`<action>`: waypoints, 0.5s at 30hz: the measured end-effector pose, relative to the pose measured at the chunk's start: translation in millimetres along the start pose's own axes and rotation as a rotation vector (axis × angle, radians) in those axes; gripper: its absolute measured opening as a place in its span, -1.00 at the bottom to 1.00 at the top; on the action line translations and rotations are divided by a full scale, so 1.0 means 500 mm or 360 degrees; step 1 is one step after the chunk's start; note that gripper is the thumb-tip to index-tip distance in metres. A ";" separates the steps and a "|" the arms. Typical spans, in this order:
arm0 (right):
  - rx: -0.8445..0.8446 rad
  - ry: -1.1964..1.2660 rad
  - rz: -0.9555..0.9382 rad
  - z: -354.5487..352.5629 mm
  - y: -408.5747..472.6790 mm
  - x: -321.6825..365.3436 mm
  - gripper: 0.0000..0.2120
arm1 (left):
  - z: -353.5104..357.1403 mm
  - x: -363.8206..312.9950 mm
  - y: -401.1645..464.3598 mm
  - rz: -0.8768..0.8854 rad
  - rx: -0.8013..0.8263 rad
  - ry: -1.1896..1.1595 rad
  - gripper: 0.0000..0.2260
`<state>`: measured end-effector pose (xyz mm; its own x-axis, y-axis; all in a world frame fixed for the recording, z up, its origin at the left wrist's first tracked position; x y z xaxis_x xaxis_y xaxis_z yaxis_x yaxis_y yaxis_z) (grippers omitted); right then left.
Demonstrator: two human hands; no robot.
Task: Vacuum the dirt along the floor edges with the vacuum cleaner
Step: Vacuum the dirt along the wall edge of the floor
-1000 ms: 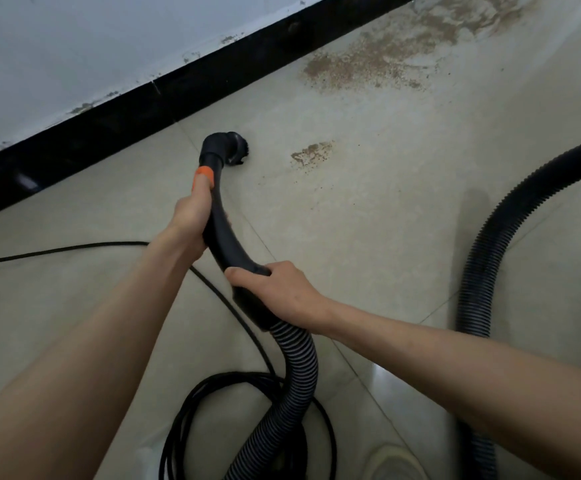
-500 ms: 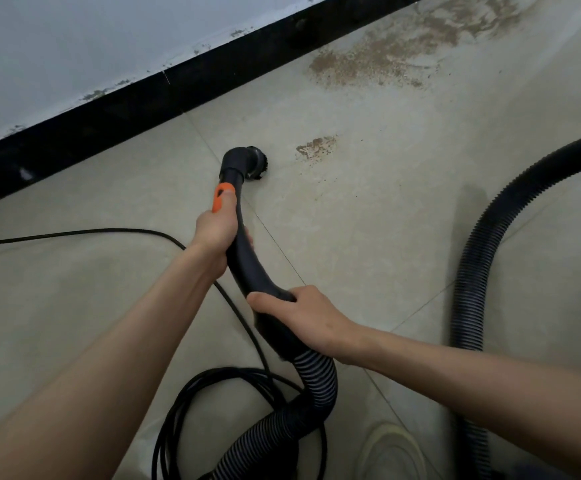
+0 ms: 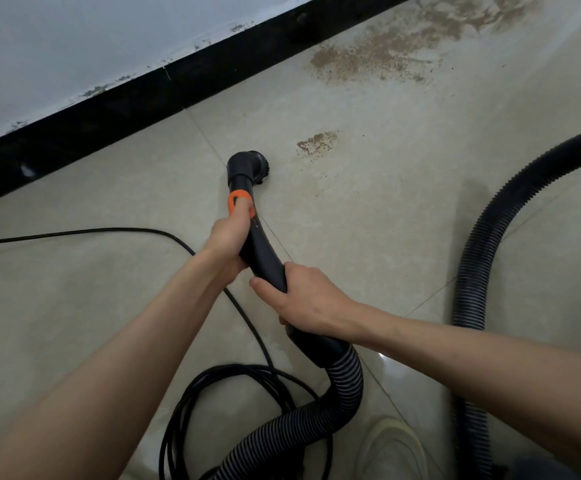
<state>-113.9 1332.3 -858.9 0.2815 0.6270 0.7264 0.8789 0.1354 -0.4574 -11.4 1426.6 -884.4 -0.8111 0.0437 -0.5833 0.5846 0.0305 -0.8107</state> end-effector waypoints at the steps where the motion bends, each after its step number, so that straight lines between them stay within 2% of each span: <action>1: 0.0018 0.0010 -0.0011 0.000 0.001 0.005 -0.60 | -0.009 -0.010 0.005 0.0010 -0.0044 0.0054 -0.68; 4: 0.0083 -0.0008 -0.0043 0.007 -0.003 0.019 -0.60 | -0.033 -0.028 0.018 0.0073 -0.0187 0.0199 -0.55; 7: 0.0102 -0.0074 -0.0022 0.016 -0.023 0.012 -0.60 | -0.038 -0.013 0.016 0.0072 -0.0157 0.0298 -0.48; 11: 0.0097 -0.0222 0.0029 0.023 -0.061 -0.010 -0.57 | -0.023 0.034 0.000 0.0040 -0.0054 0.0326 -0.51; 15: 0.0049 -0.0142 0.0141 0.013 -0.077 -0.021 -0.53 | -0.003 0.045 -0.006 0.0034 0.0025 0.0335 -0.58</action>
<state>-153.3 1325.5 -852.4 0.3207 0.7032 0.6346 0.8396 0.0990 -0.5341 -31.4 1428.9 -894.8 -0.7760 0.2518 -0.5783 0.6000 0.0119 -0.7999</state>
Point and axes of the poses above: each hand's wrist, its own y-axis towards the middle knuckle, its own z-axis out of the palm, x = y × z, the point moved 1 cm from there along y, towards the middle knuckle, and after that the axes turned 8 degrees about -z, right-handed, at the moved point
